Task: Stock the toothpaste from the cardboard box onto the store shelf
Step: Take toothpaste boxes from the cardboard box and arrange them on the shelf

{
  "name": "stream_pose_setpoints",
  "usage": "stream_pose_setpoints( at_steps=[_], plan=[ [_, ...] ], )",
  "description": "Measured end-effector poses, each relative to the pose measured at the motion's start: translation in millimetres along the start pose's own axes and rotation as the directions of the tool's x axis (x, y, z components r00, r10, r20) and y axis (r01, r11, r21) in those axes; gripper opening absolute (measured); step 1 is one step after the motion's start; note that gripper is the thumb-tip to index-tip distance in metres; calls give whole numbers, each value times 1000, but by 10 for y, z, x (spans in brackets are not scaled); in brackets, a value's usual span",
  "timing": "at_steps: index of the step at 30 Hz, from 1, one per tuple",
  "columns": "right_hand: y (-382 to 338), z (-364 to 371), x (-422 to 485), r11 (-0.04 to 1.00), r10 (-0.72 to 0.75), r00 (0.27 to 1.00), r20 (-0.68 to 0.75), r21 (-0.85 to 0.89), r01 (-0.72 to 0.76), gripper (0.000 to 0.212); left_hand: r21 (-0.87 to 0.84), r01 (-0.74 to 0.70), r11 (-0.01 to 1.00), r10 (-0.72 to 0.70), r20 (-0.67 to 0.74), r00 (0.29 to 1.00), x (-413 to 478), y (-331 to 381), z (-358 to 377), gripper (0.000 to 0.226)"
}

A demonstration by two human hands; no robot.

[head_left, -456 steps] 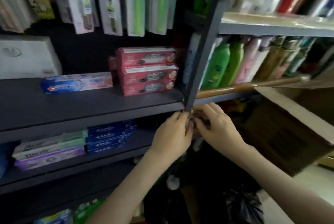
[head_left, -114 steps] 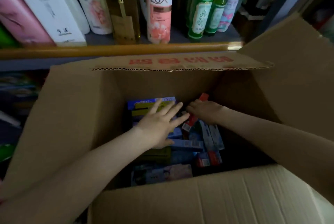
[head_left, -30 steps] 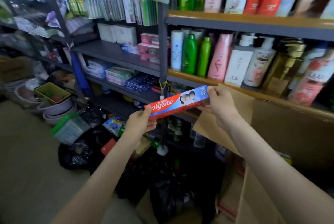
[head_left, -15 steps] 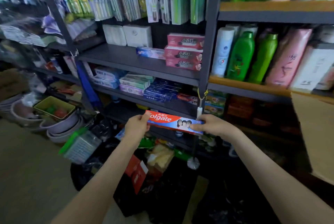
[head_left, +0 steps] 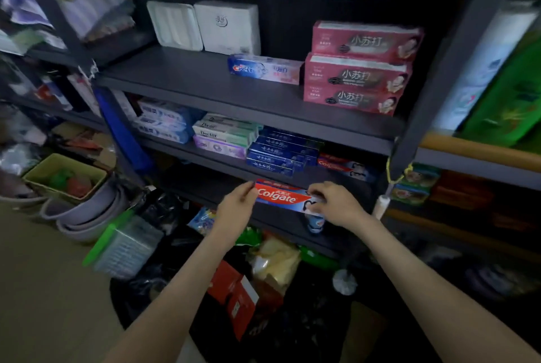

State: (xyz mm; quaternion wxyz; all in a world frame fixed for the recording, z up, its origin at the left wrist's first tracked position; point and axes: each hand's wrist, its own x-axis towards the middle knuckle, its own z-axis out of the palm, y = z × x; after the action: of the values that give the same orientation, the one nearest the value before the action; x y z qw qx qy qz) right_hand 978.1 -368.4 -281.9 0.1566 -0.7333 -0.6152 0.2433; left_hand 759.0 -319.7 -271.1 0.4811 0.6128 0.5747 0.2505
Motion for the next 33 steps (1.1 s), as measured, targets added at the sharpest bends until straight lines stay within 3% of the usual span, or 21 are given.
stream_pose_setpoints(
  at_steps=[4, 7, 10, 13, 18, 27, 30, 33],
  plan=[
    [260, 315, 353, 970, 212, 959, -190, -75, -230, 36, 243, -204, 948, 188, 89, 978, 530, -135, 131, 43],
    [469, 500, 542, 902, 354, 871, -340, -122, -414, 43, 343, -427, 837, 380, 199, 903, 908, -258, 281, 42],
    [593, 647, 638, 780, 419, 785, -456, -263, -568, 45, 409, -576, 708, 457, 357, 815, 1170, -358, 469, 43],
    [705, 762, 742, 704, 459, 733, -502, -297, -645, 41, 450, -672, 588, 485, 469, 738, 1324, -427, 672, 45],
    [908, 800, 972, 678, 506, 688, -520, -253, -690, 46, 471, -735, 487, 471, 567, 676, 1465, -518, 946, 48],
    [1244, 741, 1163, 674, 474, 649, -595, -229, -702, 60, 440, -746, 500, 484, 572, 662, 1515, -498, 1151, 47],
    [1130, 777, 1013, 750, 340, 674, -655, -243, -615, 67, 432, -725, 537, 487, 542, 684, 1382, -351, 1181, 48],
    [822, 777, 564, 843, 191, 748, -636, -284, -457, 73, 423, -703, 572, 489, 513, 706, 1086, -104, 1226, 50]
  ],
)
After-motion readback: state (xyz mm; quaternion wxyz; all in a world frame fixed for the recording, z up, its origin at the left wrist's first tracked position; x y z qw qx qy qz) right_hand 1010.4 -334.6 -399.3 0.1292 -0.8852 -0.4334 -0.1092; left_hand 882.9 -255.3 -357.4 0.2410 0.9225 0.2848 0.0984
